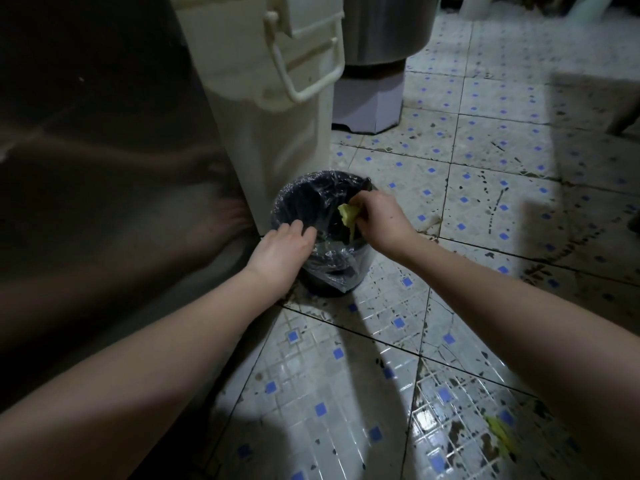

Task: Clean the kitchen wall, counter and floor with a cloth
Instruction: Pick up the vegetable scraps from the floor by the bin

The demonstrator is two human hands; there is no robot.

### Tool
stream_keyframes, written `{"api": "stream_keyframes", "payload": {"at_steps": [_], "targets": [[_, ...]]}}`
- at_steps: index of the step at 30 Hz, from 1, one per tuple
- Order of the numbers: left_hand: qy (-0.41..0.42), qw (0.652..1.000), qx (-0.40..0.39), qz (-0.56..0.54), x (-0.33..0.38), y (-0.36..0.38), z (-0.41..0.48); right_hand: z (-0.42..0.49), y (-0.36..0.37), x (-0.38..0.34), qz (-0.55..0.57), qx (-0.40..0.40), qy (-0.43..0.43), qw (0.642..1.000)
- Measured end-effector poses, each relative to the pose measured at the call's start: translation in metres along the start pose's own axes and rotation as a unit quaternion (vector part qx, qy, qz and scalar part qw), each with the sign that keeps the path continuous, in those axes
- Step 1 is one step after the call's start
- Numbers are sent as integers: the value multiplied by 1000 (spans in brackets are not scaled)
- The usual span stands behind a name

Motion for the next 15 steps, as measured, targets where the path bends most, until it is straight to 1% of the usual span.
{"api": "stream_keyframes", "payload": {"at_steps": [4, 8, 15], "targets": [[6, 1000, 3, -16, 2, -6, -2, -5, 2, 0, 0, -10, -13, 1000], [15, 999, 9, -30, 12, -11, -1, -15, -6, 11, 4, 8, -8, 1000], [79, 995, 29, -59, 44, -12, -14, -49, -17, 39, -10, 24, 10, 1000]]}}
Point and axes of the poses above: each hand's wrist, its own z-axis towards the middle knuckle, its own y-axis out of the palm, x = y × z, the point moved 7 cm from there along z, towards the middle knuckle, and after that the axes turned 8 degrees about -y, right-handed, at the moved point
